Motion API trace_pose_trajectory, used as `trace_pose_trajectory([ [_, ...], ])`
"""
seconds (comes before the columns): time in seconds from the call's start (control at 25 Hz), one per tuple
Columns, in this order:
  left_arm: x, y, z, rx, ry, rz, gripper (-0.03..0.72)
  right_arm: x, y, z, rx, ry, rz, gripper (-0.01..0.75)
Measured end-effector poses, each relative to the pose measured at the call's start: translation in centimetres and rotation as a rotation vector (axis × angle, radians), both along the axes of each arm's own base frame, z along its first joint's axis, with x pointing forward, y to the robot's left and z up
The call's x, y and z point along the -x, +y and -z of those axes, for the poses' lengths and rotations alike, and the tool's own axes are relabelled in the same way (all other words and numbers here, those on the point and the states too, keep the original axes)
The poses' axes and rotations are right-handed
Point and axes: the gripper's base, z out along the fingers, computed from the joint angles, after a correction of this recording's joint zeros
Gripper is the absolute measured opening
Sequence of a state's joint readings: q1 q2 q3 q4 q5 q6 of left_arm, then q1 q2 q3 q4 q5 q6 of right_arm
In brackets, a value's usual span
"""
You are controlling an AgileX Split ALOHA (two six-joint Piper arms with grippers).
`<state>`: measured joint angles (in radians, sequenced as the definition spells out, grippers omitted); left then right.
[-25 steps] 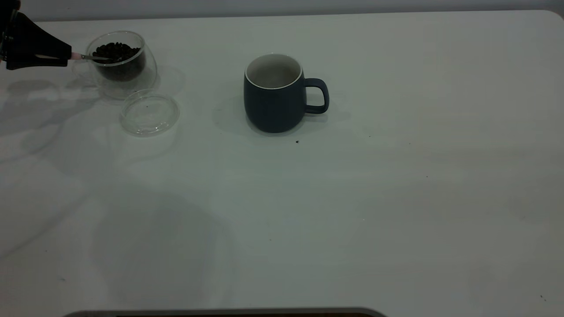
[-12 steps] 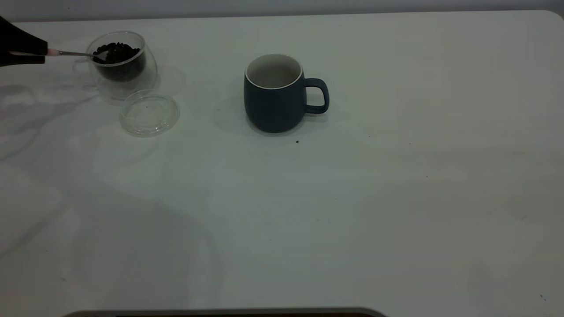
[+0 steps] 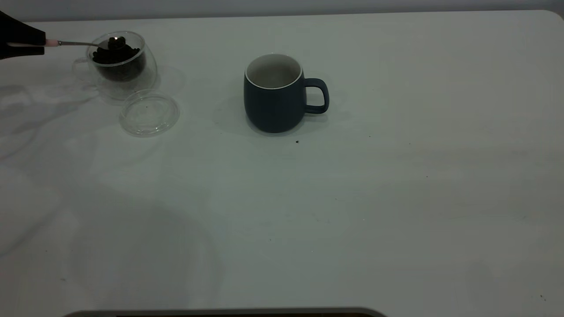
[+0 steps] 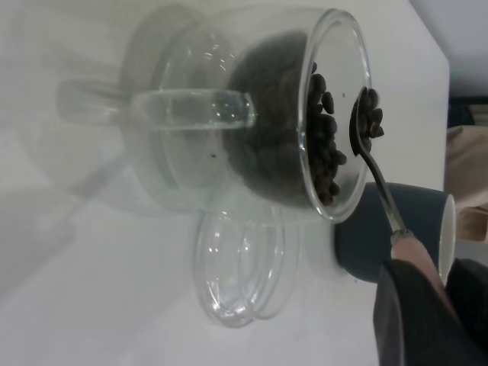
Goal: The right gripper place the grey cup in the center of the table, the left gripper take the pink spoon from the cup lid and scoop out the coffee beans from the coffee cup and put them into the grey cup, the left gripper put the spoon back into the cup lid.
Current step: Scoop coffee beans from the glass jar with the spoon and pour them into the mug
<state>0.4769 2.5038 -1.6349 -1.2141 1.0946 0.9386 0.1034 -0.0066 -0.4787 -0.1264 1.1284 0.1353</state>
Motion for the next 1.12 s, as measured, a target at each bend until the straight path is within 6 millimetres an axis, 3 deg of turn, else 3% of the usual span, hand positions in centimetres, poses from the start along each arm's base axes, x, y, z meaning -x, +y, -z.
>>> trace_pose_trajectory([
  [0.76,0.0,0.2,-0.7,0.089,-0.015,-0.023,0.121,0.0,0.0,0.0,0.000,0.000,0.000,0.590],
  [1.12,-1.1,-4.2,-0.7,0.096,-0.002,0.072,0.121,0.0,0.0,0.0,0.002,0.000,0.001,0.590],
])
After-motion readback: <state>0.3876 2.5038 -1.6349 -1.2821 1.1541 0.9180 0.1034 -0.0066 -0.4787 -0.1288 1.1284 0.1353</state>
